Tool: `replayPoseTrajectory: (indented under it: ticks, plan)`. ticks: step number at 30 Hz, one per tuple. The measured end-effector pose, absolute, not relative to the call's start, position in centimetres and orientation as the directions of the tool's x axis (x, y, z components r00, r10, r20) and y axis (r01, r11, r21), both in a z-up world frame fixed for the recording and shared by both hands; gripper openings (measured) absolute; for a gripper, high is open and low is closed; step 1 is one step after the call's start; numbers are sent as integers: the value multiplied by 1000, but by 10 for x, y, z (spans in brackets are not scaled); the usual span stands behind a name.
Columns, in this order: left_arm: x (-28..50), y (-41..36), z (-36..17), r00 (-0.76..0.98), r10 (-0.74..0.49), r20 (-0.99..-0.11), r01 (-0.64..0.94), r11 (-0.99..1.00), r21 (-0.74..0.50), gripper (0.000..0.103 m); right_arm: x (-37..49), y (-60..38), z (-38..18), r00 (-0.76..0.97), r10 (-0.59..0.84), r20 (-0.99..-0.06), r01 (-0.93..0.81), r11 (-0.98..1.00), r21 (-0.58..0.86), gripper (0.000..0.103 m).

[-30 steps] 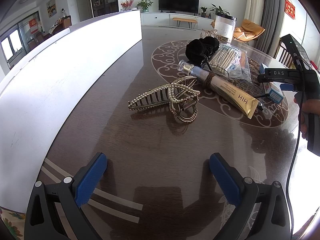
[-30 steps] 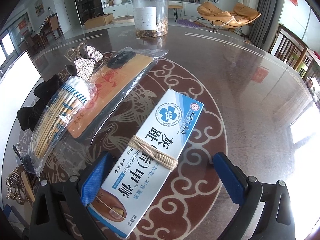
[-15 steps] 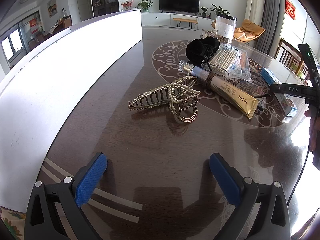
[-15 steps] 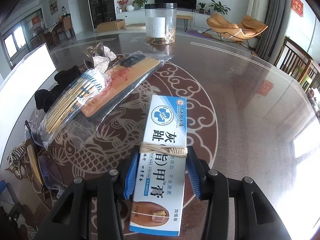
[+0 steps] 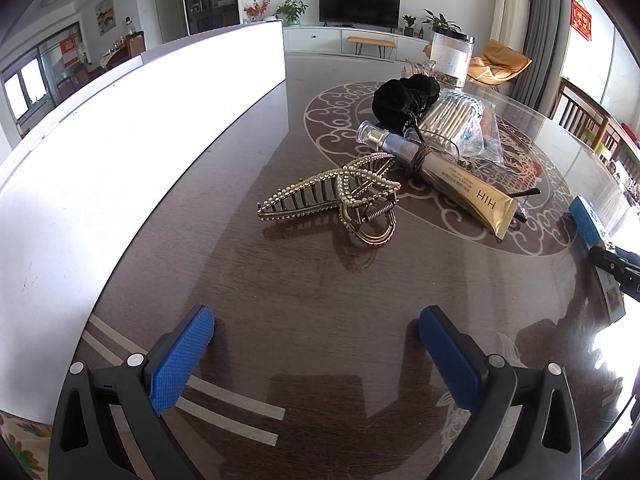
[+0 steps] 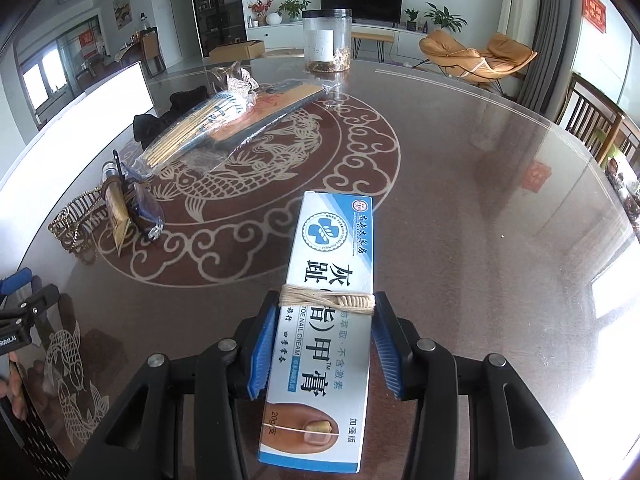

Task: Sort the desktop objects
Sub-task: 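Lift the box with the right tool while the left tool approaches the gold pearl hair clip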

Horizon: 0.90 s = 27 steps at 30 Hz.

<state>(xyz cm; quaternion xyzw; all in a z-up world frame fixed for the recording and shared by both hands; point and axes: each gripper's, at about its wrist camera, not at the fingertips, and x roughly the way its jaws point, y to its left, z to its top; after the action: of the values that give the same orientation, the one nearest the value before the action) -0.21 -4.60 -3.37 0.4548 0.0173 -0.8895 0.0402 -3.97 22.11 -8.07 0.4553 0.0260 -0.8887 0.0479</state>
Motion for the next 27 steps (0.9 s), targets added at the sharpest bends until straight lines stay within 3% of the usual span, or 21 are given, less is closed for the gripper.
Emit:
replayPoseTrajectory:
  ticks: [5,12,27]
  plan:
    - [-2,-46,-33,-586,-57,-808,87,-996,7,103,-36,223,-82,-590,-56,-805,109,-994,-11,47]
    - [-4,-47,-33,-587,-56,-807,86,-996,7,103,-39,223,-84,-602,-51,-797,102,-995,-13,61]
    - [-2,-47,-34,-591,-57,-804,85,-996,7,103,-42,223,-86,-606,-56,-793,105,-994,-10,75]
